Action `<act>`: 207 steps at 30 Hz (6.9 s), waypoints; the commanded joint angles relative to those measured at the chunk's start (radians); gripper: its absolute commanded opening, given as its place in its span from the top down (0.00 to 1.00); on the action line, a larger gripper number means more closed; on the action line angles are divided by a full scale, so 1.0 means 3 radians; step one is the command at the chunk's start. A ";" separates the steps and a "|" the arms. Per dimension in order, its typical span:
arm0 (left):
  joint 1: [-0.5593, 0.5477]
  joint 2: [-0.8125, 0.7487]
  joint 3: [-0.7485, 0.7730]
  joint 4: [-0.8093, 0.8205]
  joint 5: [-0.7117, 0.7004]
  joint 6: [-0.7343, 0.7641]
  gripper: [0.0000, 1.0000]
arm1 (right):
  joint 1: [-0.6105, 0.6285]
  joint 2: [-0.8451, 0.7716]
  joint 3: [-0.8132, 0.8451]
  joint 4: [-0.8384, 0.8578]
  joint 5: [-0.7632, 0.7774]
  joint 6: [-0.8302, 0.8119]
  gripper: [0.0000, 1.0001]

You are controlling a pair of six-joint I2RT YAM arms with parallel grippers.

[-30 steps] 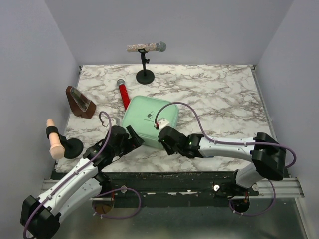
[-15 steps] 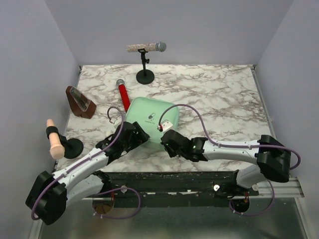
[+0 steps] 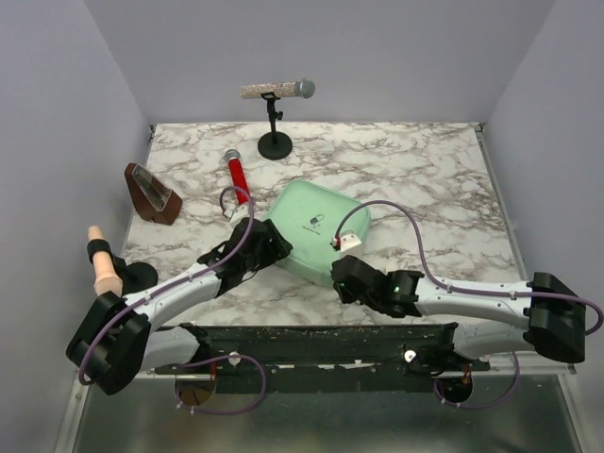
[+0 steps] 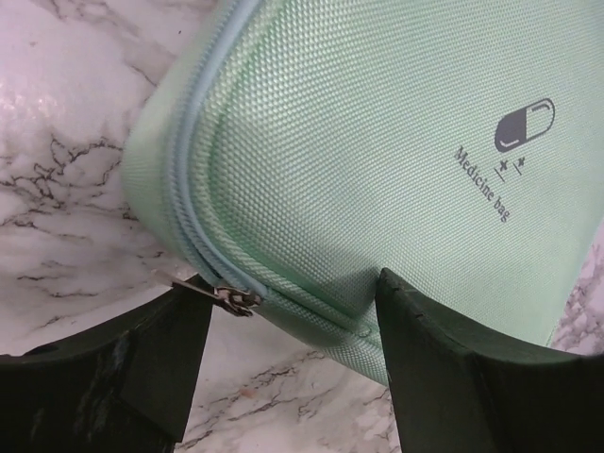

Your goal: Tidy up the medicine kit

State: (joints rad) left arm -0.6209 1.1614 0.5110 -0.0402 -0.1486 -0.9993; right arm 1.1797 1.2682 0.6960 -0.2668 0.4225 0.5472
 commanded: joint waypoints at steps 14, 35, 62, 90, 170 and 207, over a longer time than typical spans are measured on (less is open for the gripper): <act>0.0382 0.0622 0.0571 -0.0081 -0.0119 0.0600 0.11 | 0.0041 0.0077 0.0118 -0.0399 0.0029 -0.0054 0.99; 0.0495 0.1336 0.2092 -0.0704 -0.0302 0.1097 0.02 | -0.0153 0.0891 0.0938 -0.0374 -0.0094 -0.0490 0.99; -0.0349 0.1226 0.0874 -0.0158 -0.0098 0.0278 0.44 | -0.0236 0.0523 0.0432 -0.0496 -0.0125 -0.0219 0.99; 0.0131 0.1258 0.0772 -0.0122 -0.0159 0.0329 1.00 | -0.0241 -0.0045 0.0114 -0.1124 0.0054 0.0185 0.99; -0.0129 0.0332 0.0306 -0.0091 -0.0354 -0.0034 0.26 | -0.0696 0.1167 0.1454 -0.0711 -0.0774 0.0185 0.38; -0.0298 0.0506 0.0148 0.0426 0.0050 -0.0059 0.62 | -0.0711 0.1213 0.1351 -0.0583 -0.0478 0.0641 0.44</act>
State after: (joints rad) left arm -0.6827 1.3037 0.5846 0.1070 -0.1844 -1.0260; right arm 0.9741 1.6264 1.0977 -0.4667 0.2428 0.7238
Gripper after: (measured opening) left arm 0.425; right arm 0.579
